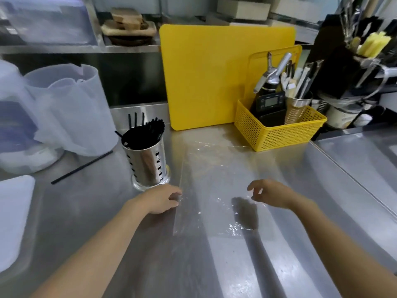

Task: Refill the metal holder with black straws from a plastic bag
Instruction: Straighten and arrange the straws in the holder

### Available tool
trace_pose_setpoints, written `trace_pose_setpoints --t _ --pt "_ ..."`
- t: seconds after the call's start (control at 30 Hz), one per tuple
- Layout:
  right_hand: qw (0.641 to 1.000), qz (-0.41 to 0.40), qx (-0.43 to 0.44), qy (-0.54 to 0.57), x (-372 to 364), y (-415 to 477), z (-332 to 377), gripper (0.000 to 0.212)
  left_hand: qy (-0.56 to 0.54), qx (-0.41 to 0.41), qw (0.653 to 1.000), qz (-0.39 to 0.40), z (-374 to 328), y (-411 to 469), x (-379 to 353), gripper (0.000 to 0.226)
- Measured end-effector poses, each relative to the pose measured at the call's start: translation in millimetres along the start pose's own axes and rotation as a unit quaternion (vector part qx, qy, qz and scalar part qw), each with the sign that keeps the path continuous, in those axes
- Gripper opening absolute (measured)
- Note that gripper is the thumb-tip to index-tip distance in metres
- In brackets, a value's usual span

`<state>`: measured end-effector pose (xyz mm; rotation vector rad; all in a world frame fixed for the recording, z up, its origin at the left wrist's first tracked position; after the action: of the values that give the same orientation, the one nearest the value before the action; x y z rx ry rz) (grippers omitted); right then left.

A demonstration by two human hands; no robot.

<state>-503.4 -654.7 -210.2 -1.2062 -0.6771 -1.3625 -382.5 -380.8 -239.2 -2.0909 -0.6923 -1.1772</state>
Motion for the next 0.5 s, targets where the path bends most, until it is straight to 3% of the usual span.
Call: trace_pose_setpoints --t 0.1,0.33,0.5 --pt "0.998 -0.028 0.024 0.059 5.6 14.9 32.1 0.025 -0.085 0.030 0.996 -0.010 10.2 -15.5 24.0 0.036" --pt "0.974 -0.112 0.075 0.181 2.7 52.3 100.0 0.010 -0.165 0.131 0.975 -0.071 88.6 -51.0 70.4 0.033" --pt "0.933 -0.185 0.074 0.300 -2.6 74.8 139.5 0.021 -0.228 0.227 0.925 -0.201 164.8 -57.0 84.1 0.015"
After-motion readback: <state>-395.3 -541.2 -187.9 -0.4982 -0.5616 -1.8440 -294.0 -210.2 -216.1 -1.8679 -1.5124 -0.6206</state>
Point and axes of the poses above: each hand's wrist, its own y-axis towards the middle knuckle, its own x-axis out of the back of the hand, z = x × y, the point moved 4 cm from there along y, towards the middle knuckle, and after that the axes turned 8 degrees about -z, right-handed, at the moved point
